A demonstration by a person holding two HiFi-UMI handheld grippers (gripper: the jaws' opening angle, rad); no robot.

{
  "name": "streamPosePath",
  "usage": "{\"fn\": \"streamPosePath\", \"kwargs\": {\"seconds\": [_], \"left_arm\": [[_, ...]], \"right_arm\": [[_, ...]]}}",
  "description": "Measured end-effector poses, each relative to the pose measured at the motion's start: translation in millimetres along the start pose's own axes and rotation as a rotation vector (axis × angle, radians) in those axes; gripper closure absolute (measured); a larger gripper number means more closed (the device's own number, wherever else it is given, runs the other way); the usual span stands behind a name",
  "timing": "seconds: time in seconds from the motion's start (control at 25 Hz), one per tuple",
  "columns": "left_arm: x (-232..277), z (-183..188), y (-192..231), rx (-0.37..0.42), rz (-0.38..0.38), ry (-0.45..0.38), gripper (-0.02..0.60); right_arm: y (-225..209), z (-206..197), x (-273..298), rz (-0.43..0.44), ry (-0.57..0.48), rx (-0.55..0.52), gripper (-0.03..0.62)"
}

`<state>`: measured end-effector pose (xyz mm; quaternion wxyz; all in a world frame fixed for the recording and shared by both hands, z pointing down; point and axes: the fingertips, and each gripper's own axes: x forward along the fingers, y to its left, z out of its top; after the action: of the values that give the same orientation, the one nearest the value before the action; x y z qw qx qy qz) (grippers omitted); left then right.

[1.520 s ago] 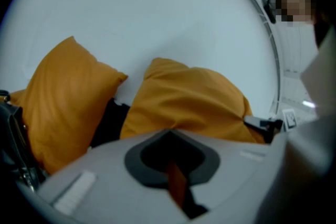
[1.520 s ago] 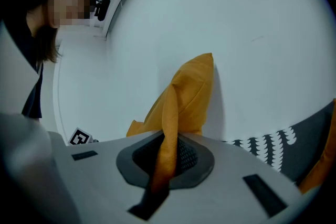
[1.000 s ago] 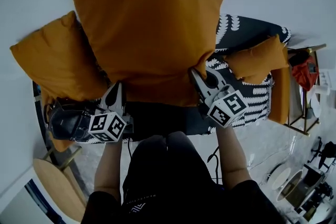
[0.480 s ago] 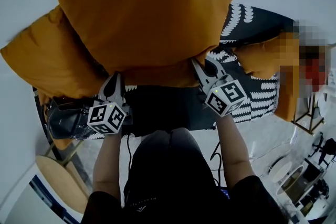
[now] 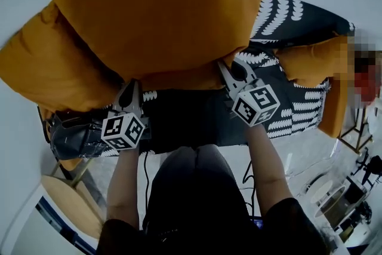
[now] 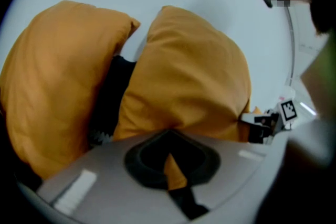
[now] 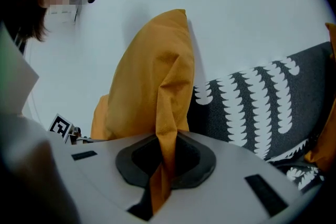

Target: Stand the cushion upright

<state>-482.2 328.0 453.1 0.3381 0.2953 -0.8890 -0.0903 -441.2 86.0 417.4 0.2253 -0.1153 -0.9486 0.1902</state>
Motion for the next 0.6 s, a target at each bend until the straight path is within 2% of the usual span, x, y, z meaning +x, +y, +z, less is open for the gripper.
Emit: {"fn": "streamPosePath", "kwargs": {"seconds": [0.44,0.6], "left_arm": [[17,-27,12,0.011,-0.002,0.087,0.569],[22,-30,14,-0.002,0.003,0.128,0.565]], "right_arm": [[-19,-29,14,-0.07,0.033,0.095,0.543],[-26,-33,13,-0.139,0.074,0.09,0.488]]}}
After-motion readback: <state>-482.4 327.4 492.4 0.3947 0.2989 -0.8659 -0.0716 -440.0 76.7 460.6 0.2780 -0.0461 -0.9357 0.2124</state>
